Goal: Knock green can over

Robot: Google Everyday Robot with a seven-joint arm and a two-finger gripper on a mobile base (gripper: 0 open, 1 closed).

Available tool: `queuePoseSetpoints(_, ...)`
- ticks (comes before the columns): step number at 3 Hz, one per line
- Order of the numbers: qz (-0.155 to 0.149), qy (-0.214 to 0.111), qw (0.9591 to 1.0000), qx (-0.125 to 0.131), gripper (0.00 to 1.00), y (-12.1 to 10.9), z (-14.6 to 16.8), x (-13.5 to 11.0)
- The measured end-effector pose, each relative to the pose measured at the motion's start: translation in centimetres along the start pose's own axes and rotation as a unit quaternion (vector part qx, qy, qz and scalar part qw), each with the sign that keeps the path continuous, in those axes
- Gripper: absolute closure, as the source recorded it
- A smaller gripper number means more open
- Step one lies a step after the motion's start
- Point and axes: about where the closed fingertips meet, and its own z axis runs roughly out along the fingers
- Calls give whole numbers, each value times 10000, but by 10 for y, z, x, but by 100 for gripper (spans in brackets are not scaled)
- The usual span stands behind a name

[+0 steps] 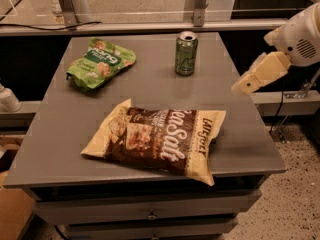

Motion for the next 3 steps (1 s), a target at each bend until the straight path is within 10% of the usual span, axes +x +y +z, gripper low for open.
queuePoseSetpoints(1,541,-707,9954,-344,0,2,31,-12)
queuePoseSetpoints(2,974,-1409,9824,-740,0,11,63,-40)
queuePoseSetpoints(3,969,-1401,9826,-738,0,11,63,-40)
